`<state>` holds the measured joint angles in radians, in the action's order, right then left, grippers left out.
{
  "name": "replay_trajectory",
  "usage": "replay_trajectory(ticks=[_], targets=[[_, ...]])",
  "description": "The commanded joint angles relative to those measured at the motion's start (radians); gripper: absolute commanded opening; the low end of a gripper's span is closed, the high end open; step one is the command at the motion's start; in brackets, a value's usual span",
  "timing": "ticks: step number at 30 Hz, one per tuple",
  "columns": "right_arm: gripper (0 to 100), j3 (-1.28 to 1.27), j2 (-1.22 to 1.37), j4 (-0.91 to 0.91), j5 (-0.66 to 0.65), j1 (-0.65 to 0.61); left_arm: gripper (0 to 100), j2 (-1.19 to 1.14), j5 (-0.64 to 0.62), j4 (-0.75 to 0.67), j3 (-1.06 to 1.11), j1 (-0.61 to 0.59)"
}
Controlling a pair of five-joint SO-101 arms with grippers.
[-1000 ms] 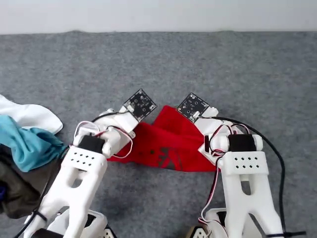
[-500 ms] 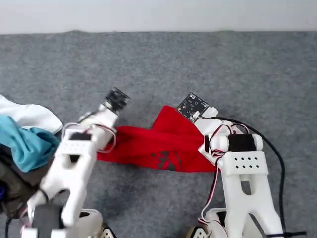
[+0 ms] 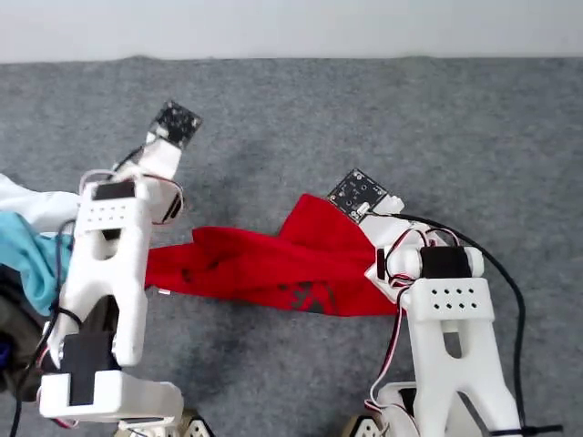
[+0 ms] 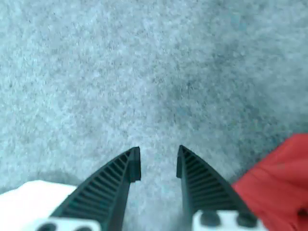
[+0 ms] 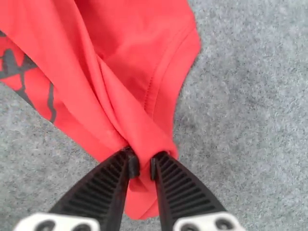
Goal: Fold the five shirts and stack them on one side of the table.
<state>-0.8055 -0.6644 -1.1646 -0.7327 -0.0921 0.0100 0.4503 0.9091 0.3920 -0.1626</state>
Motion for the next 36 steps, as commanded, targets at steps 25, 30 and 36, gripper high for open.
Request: replay_trajectory(ticks=[25, 30, 36], targets=[[0.9, 0.006, -0.025, 0.004, 0.031, 0.01, 21, -0.103, 0.094, 0.537, -0.097, 0.399], [0.9, 0.006, -0.025, 0.004, 0.031, 0.01, 21, -0.189, 0.091, 0.497, -0.107, 0.393], [0.9, 0.006, -0.025, 0.004, 0.031, 0.01, 20, -0.206, 0.089, 0.423, -0.107, 0.391]])
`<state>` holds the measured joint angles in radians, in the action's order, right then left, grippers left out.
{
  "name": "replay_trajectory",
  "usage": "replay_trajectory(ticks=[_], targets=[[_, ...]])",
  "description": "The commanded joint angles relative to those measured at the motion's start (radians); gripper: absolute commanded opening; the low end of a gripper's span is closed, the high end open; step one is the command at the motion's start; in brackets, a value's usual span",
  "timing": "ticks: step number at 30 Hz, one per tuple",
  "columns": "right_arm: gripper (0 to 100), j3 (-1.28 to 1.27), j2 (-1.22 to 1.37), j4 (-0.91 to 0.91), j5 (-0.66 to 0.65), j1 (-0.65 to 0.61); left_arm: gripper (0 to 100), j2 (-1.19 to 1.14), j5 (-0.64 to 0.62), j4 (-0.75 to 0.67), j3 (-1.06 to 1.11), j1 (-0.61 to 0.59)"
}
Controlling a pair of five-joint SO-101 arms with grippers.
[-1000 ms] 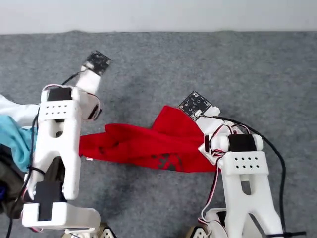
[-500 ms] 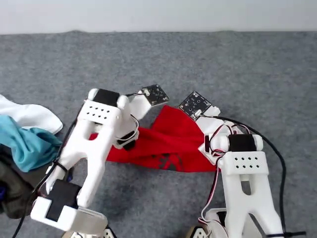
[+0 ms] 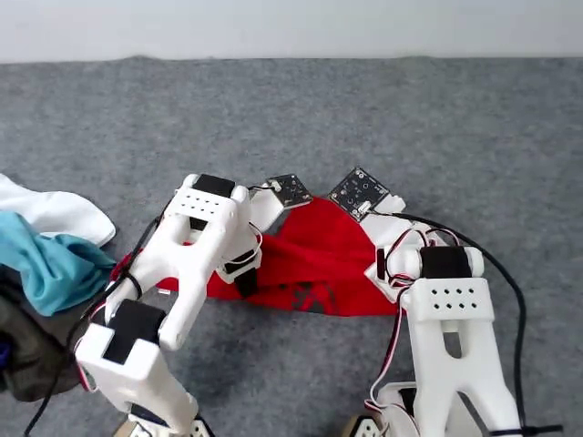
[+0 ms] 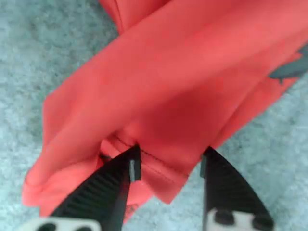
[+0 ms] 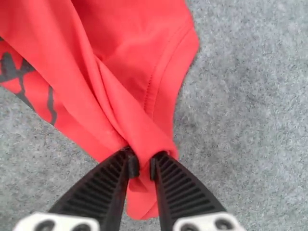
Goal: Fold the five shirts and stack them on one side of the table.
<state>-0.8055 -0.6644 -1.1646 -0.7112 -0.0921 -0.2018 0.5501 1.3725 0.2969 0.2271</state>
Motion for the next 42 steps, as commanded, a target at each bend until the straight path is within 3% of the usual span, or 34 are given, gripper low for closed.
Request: replay_trajectory(ticks=[1, 21, 26, 33, 42], targets=[[0.9, 0.006, -0.025, 0.004, 0.009, 0.01, 18, 0.006, -0.011, -0.048, -0.012, 0.002], [0.9, 0.006, -0.025, 0.004, 0.009, 0.01, 2, 0.015, 0.003, -0.031, -0.018, 0.002], [0.9, 0.006, -0.03, 0.002, 0.009, 0.01, 1, 0.066, 0.035, 0.135, -0.108, 0.003], [0.9, 0.014, -0.035, -0.081, 0.009, 0.012, 1, 0.319, 0.035, 0.299, -0.151, 0.0], [1.1, 0.137, -0.035, -0.275, 0.058, 0.012, 1, 0.499, 0.04, 0.381, -0.087, -0.247]])
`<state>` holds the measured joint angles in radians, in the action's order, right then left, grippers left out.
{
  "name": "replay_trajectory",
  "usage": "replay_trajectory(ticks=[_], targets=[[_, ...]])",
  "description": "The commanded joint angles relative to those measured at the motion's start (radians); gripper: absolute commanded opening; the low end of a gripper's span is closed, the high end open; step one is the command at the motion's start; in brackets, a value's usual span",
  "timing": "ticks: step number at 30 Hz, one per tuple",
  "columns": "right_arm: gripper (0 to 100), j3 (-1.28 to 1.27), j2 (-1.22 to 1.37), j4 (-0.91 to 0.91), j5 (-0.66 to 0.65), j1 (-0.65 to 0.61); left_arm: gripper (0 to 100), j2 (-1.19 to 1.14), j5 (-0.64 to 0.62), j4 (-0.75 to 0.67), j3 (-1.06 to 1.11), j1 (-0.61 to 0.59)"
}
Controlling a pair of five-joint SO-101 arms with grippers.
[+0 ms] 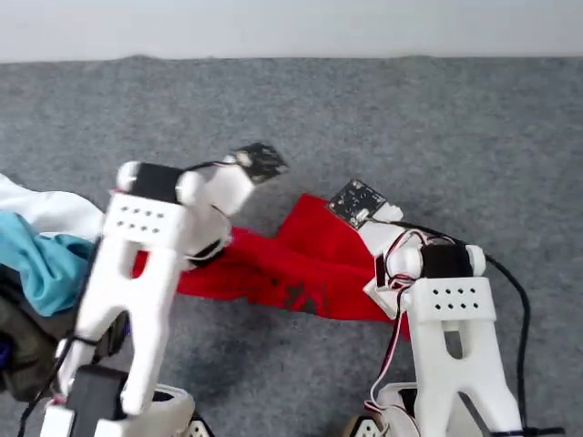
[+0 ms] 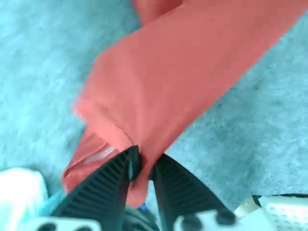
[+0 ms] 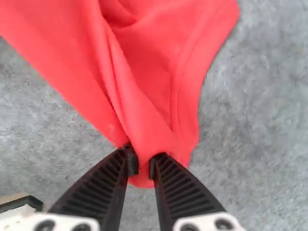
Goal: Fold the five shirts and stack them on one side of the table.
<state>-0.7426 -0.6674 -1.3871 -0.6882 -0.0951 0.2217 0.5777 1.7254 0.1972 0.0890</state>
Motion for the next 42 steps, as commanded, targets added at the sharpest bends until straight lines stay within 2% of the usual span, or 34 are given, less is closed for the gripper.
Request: replay_trajectory(ticks=[1, 4, 8, 14, 22, 25, 30, 36, 42], targets=[[1.1, 0.089, -0.031, -0.067, 0.046, 0.013, 1, 0.083, 0.029, 0.026, 0.033, -0.127], [1.1, 0.121, -0.031, -0.084, 0.057, 0.007, 1, 0.1, 0.08, 0.026, 0.102, -0.15], [2.9, 0.161, -0.031, -0.124, 0.057, 0.005, 1, 0.129, 0.086, 0.009, 0.15, -0.172], [21.7, 0.258, -0.031, -0.323, 0.058, 0.013, 1, 0.161, 0.083, 0.006, 0.156, -0.193], [16.7, 0.281, -0.028, -0.321, 0.058, 0.008, 2, 0.161, 0.083, 0.009, 0.156, -0.178], [16.6, 0.281, -0.03, -0.329, 0.058, 0.01, 4, 0.157, 0.084, 0.017, 0.168, -0.124], [16.6, 0.284, -0.031, -0.363, 0.058, 0.012, 15, 0.155, 0.081, 0.011, 0.188, 0.058], [16.6, 0.284, -0.07, -0.406, 0.054, 0.047, 17, 0.153, 0.035, -0.018, 0.186, 0.252], [16.6, 0.278, -0.147, -0.407, 0.051, 0.099, 18, 0.132, 0.032, -0.098, 0.185, 0.301]])
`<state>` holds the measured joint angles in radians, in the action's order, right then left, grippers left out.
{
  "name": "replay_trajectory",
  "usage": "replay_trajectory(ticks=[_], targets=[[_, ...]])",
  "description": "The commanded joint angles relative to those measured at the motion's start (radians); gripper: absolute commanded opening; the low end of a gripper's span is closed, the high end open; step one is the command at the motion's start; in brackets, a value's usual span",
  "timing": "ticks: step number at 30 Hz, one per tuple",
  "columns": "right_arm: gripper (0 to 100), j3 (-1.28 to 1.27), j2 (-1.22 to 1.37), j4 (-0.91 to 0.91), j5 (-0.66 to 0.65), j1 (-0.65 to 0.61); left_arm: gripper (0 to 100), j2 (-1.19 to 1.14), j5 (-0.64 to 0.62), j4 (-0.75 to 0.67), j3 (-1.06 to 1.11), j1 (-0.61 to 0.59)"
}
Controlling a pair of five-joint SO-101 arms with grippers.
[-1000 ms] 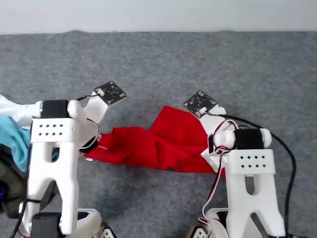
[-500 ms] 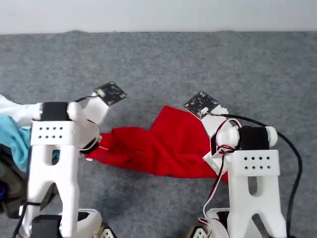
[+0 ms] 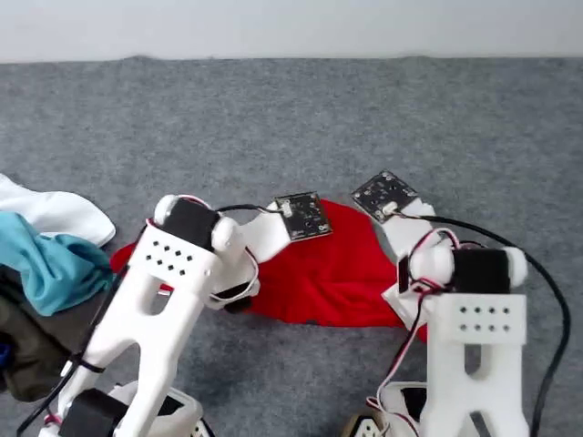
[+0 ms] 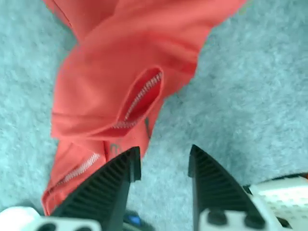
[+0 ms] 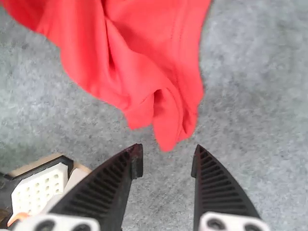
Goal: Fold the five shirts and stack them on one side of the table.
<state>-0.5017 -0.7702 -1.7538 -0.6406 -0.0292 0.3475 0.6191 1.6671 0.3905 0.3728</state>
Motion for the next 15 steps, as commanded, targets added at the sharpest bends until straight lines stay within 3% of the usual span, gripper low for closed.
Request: replay_trajectory(ticks=[1, 15], targets=[[16.7, 0.037, -0.048, -0.041, 0.003, 0.044, 20, -0.015, -0.009, -0.043, -0.01, 0.017], [16.6, 0.037, -0.058, -0.041, 0.005, 0.071, 22, -0.218, -0.009, -0.133, -0.102, 0.044]])
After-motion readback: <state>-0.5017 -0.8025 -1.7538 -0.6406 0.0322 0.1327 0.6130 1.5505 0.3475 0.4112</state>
